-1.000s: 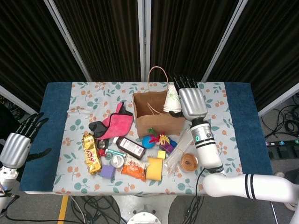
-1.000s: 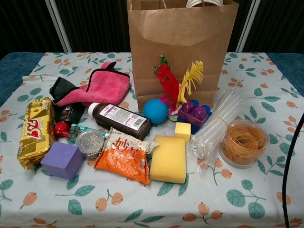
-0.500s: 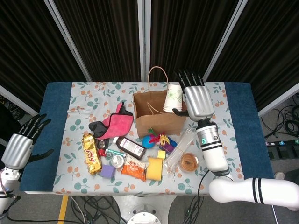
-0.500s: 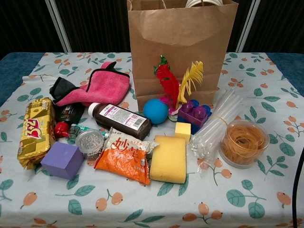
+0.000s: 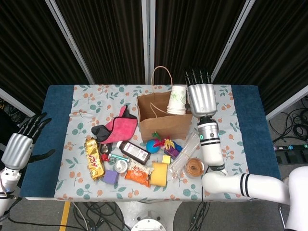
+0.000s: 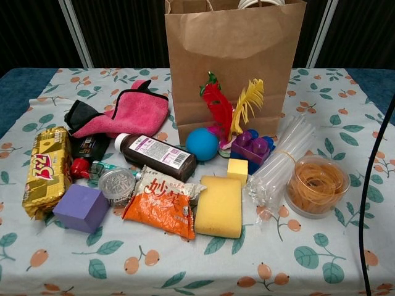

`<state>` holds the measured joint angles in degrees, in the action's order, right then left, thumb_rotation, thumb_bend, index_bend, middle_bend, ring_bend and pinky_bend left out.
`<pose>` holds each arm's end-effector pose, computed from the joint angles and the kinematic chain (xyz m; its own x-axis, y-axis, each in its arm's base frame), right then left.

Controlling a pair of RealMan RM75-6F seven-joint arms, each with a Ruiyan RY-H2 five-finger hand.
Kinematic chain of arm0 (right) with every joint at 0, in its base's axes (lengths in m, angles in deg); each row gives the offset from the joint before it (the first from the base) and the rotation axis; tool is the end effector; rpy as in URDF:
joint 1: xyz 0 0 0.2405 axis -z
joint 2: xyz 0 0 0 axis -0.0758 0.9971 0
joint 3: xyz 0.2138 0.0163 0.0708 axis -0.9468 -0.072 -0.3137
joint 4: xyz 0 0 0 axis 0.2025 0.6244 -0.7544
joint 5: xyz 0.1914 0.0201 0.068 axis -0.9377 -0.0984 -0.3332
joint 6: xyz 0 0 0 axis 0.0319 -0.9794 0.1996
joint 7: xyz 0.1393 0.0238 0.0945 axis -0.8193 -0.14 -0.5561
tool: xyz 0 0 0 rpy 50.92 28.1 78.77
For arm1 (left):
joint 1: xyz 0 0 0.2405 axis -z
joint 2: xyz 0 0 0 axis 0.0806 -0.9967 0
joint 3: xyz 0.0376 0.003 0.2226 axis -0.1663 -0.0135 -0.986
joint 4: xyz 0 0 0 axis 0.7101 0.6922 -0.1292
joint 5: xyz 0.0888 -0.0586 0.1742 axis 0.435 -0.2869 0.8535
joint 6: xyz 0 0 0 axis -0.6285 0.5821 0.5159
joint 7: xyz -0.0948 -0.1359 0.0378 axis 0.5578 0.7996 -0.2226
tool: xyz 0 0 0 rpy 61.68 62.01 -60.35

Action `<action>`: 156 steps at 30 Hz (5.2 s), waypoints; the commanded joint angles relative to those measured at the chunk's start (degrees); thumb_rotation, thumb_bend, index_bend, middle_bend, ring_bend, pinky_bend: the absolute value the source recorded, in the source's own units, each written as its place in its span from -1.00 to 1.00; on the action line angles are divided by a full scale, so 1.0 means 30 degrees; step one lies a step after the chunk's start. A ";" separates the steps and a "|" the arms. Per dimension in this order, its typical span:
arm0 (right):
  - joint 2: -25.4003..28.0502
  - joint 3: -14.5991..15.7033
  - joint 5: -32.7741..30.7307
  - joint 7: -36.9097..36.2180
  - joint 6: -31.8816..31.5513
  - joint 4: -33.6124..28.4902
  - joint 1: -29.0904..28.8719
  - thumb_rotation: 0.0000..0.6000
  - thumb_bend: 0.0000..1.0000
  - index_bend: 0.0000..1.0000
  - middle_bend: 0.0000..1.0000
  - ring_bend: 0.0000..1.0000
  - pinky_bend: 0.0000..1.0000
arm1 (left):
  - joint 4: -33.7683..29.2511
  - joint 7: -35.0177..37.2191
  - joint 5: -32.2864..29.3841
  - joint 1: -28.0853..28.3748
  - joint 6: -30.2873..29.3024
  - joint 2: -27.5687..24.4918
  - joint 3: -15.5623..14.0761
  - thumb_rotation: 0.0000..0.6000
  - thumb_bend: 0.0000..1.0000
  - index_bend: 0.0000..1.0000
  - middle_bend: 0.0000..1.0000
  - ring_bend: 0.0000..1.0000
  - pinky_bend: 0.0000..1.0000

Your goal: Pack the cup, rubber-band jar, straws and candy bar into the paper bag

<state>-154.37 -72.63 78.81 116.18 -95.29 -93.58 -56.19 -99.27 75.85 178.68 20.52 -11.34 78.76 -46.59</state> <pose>-0.0189 -0.3996 0.0914 0.5146 0.1727 0.8399 -0.8349 -0.1220 0.5367 -0.2505 0.2617 0.1620 0.2667 -0.1418 0.9533 0.8874 -0.3498 -0.3003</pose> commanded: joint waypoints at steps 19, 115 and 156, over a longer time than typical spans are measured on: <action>0.2009 -0.0660 0.3552 -0.0596 -0.1949 -0.4883 0.1906 1.00 -1.00 -1.00 -0.90 -1.00 -1.00 | -0.0214 -0.0265 0.0145 -0.0015 -0.0097 0.0032 -0.0170 1.00 -0.94 -0.69 -0.67 -0.83 -0.60; -0.0762 -0.1913 0.3009 0.2703 0.0449 -0.2561 0.1243 1.00 -0.71 0.03 -0.12 -0.39 -1.00 | -0.0120 -0.0251 -0.0211 -0.0491 -0.0398 -0.0135 -0.0180 1.00 -0.94 -0.69 -0.67 -0.83 -0.60; 0.2770 -0.0798 0.4479 0.0918 -0.2639 -0.6584 0.3814 1.00 -1.00 -0.76 -0.67 -0.86 -1.00 | -0.0512 -0.0429 0.0264 -0.0335 -0.0652 -0.0051 -0.0102 1.00 -0.94 -0.73 -0.67 -0.83 -0.60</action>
<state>-148.54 -75.96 91.41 120.41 -101.83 -111.61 -47.18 -100.59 74.75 179.35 19.43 -13.22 78.65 -46.96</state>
